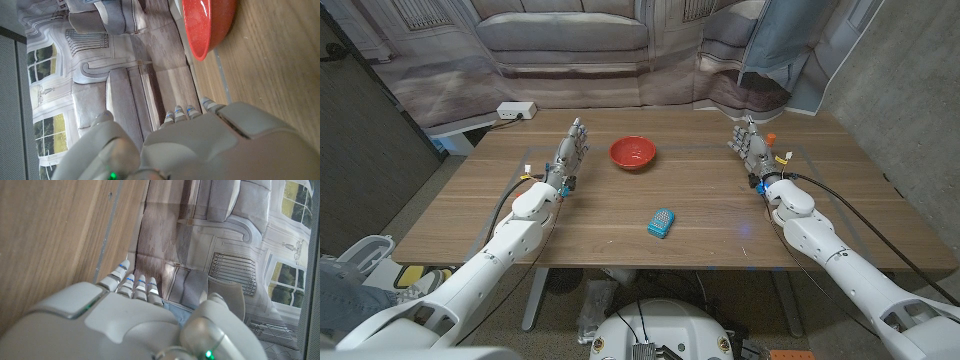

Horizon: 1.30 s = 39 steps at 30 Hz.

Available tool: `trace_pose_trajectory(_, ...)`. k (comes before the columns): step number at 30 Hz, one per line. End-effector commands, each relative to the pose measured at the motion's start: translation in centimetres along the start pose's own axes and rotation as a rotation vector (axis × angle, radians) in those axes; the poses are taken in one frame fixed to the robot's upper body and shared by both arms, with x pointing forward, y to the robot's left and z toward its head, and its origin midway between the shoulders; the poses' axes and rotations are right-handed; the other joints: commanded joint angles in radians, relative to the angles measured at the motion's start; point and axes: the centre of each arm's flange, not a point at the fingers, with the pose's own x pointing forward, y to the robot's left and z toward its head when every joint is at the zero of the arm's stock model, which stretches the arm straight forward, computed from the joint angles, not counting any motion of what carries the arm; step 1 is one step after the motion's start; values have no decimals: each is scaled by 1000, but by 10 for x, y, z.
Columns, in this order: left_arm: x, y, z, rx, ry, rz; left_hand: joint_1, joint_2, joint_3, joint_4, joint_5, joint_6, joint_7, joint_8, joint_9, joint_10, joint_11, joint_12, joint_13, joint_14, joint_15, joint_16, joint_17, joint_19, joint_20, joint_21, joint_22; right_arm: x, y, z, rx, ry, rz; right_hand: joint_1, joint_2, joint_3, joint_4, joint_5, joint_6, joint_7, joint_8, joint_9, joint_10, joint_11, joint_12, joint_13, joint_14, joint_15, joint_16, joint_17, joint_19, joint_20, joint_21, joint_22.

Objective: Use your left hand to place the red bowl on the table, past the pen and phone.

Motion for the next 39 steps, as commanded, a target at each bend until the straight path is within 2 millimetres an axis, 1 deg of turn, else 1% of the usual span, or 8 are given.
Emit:
trace_pose_trajectory(1,-1,0,-3,-25,36,-9,9,0,3,0,7,-7,1,8,5,-8,7,6,2,-30,1,8,2,-6,-62,4,3,-2,7,1,4,-1,-6,9,1,-1,7,6,6,11,4,5,5,11,5,2,5,9,4,3,7,-54,6,5)
trace_pose_trajectory(4,0,-1,-3,-28,36,-10,10,2,3,0,8,-4,3,10,5,-1,8,8,2,-24,3,11,2,-2,-59,4,3,-2,8,2,-3,-3,-7,10,2,-2,7,6,7,11,3,5,10,16,6,2,7,9,4,3,7,-54,5,5)
trace_pose_trajectory(15,1,-3,1,4,46,-12,19,14,4,-3,12,21,5,19,5,23,10,16,2,-3,4,16,2,13,-43,2,4,-3,12,0,-31,10,5,10,4,-3,6,6,10,10,2,5,11,15,5,2,10,9,3,4,6,-51,2,6)
trace_pose_trajectory(19,-1,-1,5,14,45,-2,38,37,13,-8,16,48,4,27,5,53,13,25,2,22,6,21,1,32,-36,2,3,-3,14,-2,-37,12,6,10,4,-4,6,6,12,11,2,5,12,15,4,2,10,12,2,4,6,-50,0,6)
trace_pose_trajectory(25,-5,0,12,31,38,10,55,54,20,-14,18,81,4,36,5,80,10,30,2,51,4,26,0,50,-34,2,3,-1,15,-4,-35,15,17,9,5,-5,6,6,14,10,1,5,14,16,4,2,11,11,1,5,5,-49,-2,6)
trace_pose_trajectory(30,-6,-1,17,46,40,7,66,62,23,-19,18,101,3,40,5,97,9,34,2,64,4,27,0,55,-25,-1,3,2,16,0,-38,8,25,9,5,-6,6,6,15,10,1,5,13,16,3,2,11,11,0,5,5,-48,-3,6)
trace_pose_trajectory(37,-5,-1,23,65,36,-5,76,69,26,-23,17,116,0,43,5,109,9,35,2,72,3,26,0,58,-24,-4,4,2,15,6,-41,-9,25,8,6,-7,6,5,16,10,0,5,14,18,2,2,12,12,0,6,4,-46,-5,7)
trace_pose_trajectory(39,-4,-1,25,70,37,-7,79,71,27,-24,17,117,-1,42,5,112,4,36,2,73,3,25,0,58,-24,-5,4,1,15,9,-40,-16,26,8,6,-7,6,5,16,9,-1,5,16,20,2,2,14,12,0,6,4,-46,-5,7)
